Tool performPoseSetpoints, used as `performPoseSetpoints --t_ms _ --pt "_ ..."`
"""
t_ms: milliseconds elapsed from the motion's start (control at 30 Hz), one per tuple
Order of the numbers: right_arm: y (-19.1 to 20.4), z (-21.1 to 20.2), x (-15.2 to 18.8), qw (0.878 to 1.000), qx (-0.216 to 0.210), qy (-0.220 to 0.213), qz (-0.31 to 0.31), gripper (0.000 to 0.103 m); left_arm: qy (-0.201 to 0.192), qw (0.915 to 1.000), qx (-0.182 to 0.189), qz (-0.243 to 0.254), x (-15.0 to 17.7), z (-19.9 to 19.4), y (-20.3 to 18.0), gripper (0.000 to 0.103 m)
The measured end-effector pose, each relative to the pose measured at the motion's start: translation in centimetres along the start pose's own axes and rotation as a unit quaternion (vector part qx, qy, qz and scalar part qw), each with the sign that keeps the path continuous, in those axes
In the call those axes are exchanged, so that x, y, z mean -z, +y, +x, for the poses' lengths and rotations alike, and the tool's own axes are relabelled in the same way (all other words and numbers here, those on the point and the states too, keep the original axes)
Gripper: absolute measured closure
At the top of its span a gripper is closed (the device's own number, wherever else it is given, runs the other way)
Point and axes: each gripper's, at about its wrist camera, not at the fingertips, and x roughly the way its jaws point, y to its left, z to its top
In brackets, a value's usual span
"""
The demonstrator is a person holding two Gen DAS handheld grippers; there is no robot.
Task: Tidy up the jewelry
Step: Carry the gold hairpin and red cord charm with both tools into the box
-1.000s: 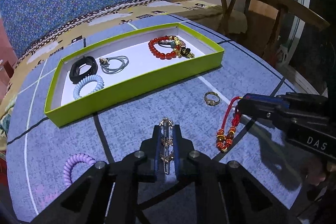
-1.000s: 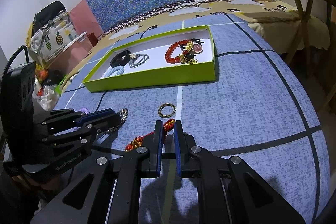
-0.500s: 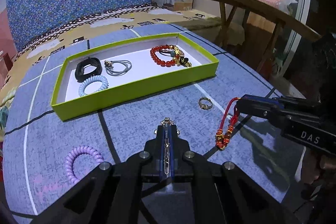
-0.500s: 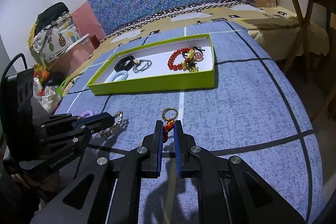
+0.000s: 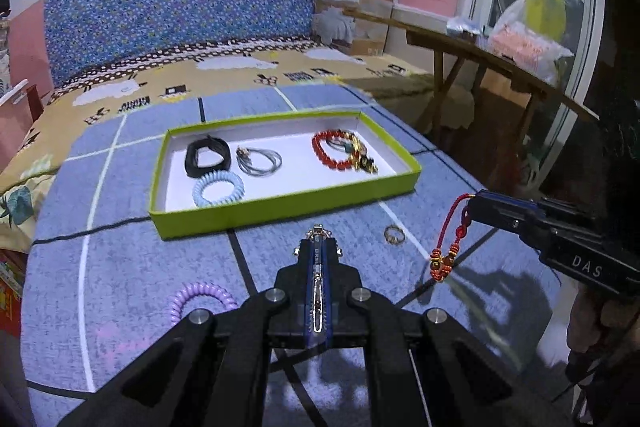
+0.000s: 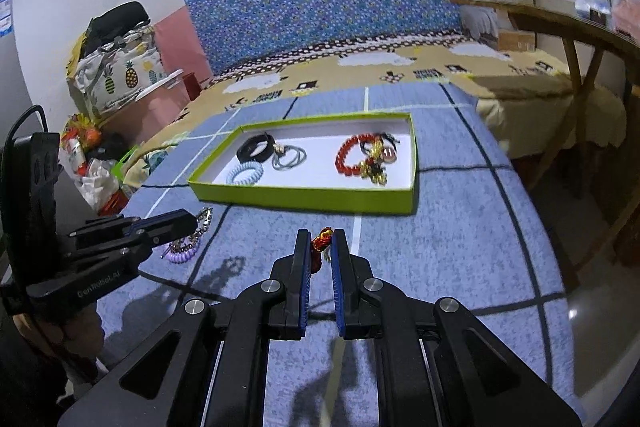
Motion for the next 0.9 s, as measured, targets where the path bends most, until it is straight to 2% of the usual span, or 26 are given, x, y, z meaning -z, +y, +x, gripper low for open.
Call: performPoseSetpoints --t_ms 433,900 --pt "0.7 -0.2 -3.5 0.999 0.009 -0.027 -0.03 0.093 -0.028 0.9996 -0.007 0.002 -2.6 -0.8 0.5 0.099" --pt "-0.1 1.9 -6.0 0.999 0.017 -0.034 -0.028 0.093 -0.028 0.9994 -0.017 0.006 -5.0 1.4 1.5 0.099"
